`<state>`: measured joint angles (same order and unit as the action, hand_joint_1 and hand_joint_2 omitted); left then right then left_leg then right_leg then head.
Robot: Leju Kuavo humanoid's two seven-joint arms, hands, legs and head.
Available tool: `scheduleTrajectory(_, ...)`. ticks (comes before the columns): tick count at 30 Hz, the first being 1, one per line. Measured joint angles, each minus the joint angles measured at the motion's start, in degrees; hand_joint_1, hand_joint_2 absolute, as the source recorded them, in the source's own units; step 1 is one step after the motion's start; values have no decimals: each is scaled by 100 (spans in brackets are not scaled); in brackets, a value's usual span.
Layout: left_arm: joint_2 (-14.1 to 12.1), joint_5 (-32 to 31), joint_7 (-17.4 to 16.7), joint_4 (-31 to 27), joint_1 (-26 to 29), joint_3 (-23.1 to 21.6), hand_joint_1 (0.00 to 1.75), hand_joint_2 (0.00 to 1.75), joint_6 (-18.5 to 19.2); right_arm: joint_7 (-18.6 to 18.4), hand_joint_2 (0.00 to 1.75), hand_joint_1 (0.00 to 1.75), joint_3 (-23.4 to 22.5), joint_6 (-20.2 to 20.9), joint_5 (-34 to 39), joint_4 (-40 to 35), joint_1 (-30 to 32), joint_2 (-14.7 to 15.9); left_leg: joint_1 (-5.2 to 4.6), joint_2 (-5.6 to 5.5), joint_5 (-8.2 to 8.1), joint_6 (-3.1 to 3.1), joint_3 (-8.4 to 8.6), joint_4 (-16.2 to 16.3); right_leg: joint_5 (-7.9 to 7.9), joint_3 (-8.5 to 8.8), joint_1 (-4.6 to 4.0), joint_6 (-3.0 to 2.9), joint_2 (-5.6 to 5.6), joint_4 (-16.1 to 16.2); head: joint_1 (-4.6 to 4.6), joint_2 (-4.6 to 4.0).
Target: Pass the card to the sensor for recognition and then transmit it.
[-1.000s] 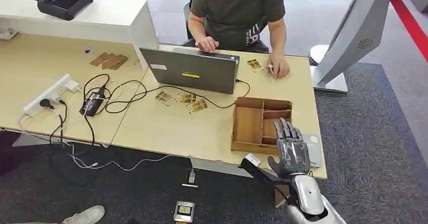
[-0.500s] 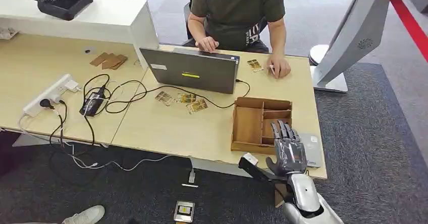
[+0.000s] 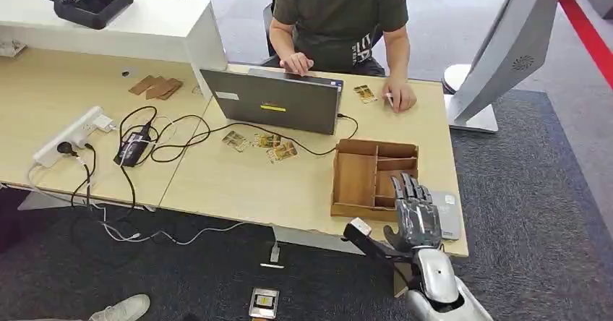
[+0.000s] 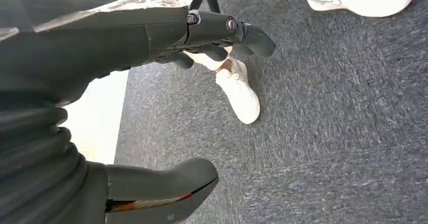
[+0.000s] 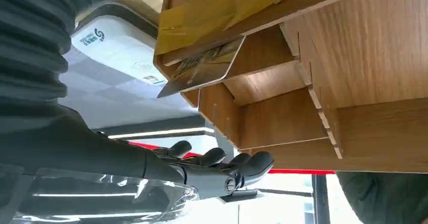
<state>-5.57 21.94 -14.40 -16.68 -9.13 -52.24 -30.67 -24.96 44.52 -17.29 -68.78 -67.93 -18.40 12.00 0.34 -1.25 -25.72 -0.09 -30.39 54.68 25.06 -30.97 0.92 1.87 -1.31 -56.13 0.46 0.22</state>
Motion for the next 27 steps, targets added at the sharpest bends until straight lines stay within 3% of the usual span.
scheduleTrajectory(6,0,-44,0,0,-1,0,0,175,-13,-11,175,0,-42,41,-2,0,1,0,0,0,0,0,0,0,0,0,0,0,0,0,0,0)
scheduleTrajectory(7,0,-57,0,2,-2,0,0,175,-13,-13,175,35,-53,44,-2,0,1,-2,0,0,0,0,0,0,0,0,0,0,0,0,0,0)
scheduleTrajectory(8,0,-68,0,2,-3,0,0,175,-13,-13,175,154,-59,48,-2,0,1,0,0,0,0,0,0,0,0,0,0,0,0,0,0,0)
scheduleTrajectory(14,0,-101,-39,2,-27,0,0,175,-9,-15,175,175,-107,109,2,0,20,-2,0,0,0,0,0,0,0,0,0,0,0,0,0,0)
scheduleTrajectory(27,4,-271,-111,4,-94,0,0,175,39,-214,175,175,-273,665,459,304,-36,-124,0,3,0,0,9,0,0,8,0,0,0,1,-2,0)
